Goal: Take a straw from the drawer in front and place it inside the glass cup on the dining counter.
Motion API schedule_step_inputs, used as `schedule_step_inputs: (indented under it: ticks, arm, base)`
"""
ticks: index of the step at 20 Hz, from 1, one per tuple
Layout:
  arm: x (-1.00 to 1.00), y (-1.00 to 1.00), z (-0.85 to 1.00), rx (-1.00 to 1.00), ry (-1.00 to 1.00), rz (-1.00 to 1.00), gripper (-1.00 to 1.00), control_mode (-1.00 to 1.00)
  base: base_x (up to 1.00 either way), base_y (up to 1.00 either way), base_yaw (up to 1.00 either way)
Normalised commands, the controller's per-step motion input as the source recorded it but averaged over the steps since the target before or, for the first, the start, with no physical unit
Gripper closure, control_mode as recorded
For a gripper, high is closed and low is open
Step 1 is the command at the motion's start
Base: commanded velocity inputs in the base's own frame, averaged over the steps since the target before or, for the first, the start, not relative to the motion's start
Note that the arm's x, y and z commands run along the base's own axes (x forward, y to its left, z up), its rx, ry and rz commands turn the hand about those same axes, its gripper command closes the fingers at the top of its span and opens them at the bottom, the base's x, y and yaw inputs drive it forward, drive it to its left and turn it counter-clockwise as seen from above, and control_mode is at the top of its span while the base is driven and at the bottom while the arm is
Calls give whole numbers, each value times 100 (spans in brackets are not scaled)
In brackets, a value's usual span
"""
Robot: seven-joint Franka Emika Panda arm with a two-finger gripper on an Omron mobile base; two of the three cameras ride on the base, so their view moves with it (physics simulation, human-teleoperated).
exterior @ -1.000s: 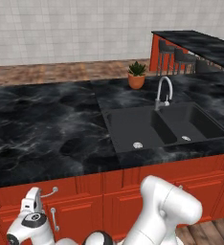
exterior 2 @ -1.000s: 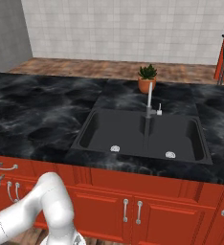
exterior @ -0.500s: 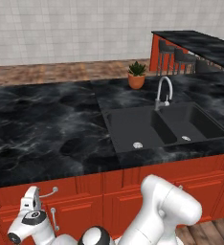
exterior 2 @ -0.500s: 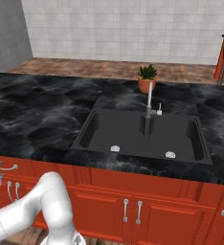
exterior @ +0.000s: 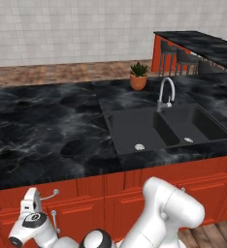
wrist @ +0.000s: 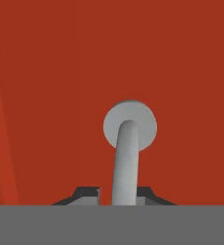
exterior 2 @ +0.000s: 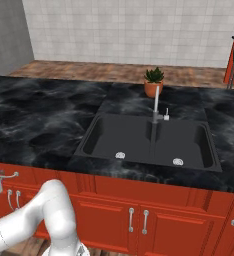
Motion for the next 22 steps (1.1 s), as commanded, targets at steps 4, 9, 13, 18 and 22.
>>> schedule_step_inputs:
  ticks: [4,9,13,18,22]
  arm:
    - [-23,20,-14,-5,-17,0,100,-100]
    - [-69,27,-7,0,-13,0,100,-100]
    - [-89,23,-9,0,-10,0,100,-100]
    - [-95,13,-18,0,-2,0,100,-100]
    - [-95,6,-14,0,0,0,100,-100]
  base:
    - [0,0,0]
    - [0,0,0]
    - [0,0,0]
    - [0,0,0]
    - [0,0,0]
